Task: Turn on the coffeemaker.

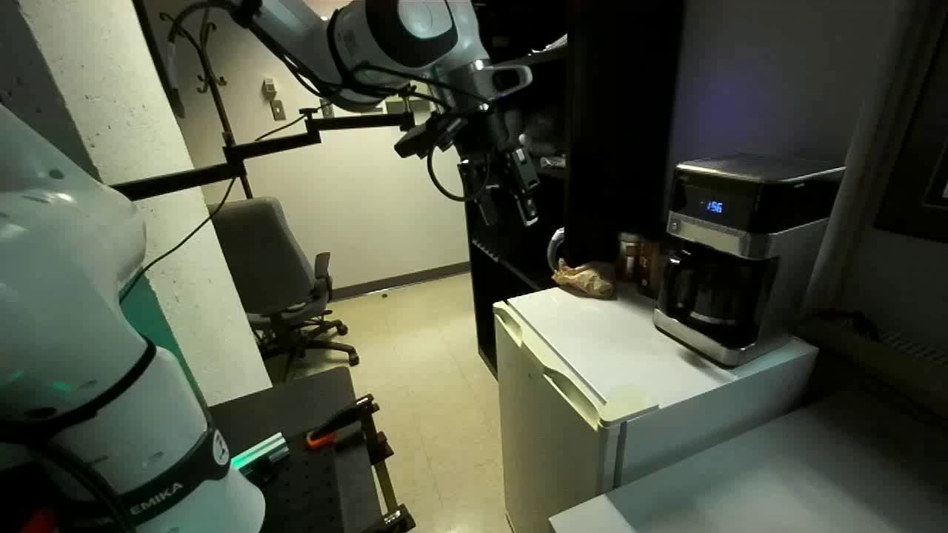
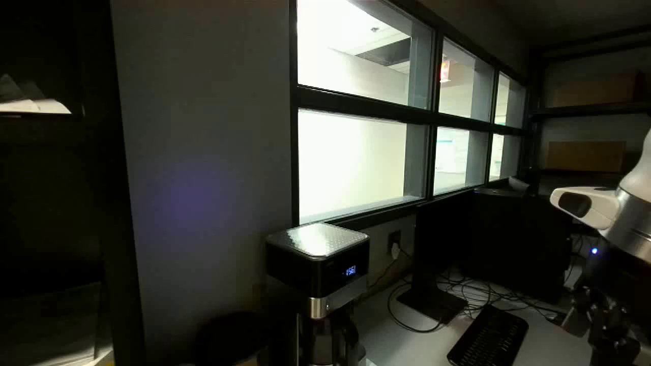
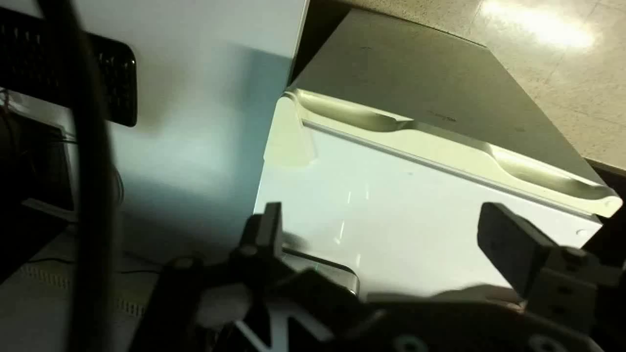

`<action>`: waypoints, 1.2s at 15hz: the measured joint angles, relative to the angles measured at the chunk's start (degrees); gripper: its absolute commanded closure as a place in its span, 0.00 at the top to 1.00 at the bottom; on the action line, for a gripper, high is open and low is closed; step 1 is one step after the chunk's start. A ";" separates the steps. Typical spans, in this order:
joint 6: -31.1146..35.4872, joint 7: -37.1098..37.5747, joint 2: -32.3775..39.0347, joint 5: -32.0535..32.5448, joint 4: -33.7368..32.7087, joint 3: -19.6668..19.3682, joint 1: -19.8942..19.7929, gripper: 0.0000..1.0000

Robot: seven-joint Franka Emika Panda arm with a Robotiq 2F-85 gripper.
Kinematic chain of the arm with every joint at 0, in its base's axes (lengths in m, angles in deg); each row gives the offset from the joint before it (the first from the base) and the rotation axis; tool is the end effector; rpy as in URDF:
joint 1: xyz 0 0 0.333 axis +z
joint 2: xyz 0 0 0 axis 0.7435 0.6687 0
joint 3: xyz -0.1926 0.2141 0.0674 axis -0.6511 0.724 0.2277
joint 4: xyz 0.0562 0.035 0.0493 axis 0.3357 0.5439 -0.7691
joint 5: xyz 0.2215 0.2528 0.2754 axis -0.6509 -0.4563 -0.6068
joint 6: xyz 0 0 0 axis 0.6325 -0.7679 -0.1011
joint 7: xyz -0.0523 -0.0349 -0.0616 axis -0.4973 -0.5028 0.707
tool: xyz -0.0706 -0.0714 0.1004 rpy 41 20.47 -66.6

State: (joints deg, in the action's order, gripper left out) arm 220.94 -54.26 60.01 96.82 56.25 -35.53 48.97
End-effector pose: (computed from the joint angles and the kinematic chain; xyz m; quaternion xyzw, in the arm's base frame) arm 0.4795 0.1374 0.3235 0.9814 0.1095 0.1197 0.1029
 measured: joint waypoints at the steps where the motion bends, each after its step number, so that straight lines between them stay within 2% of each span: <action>1: 0.00 0.00 0.00 0.00 0.00 0.00 0.00 1.00; 14: 0.01 0.00 1.21 0.22 -0.93 -1.10 0.35 1.00; 18: 2.09 1.98 5.97 5.16 -4.93 -1.81 -0.34 1.00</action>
State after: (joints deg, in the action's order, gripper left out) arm 223.03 -52.28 65.98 101.98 51.32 -37.34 48.63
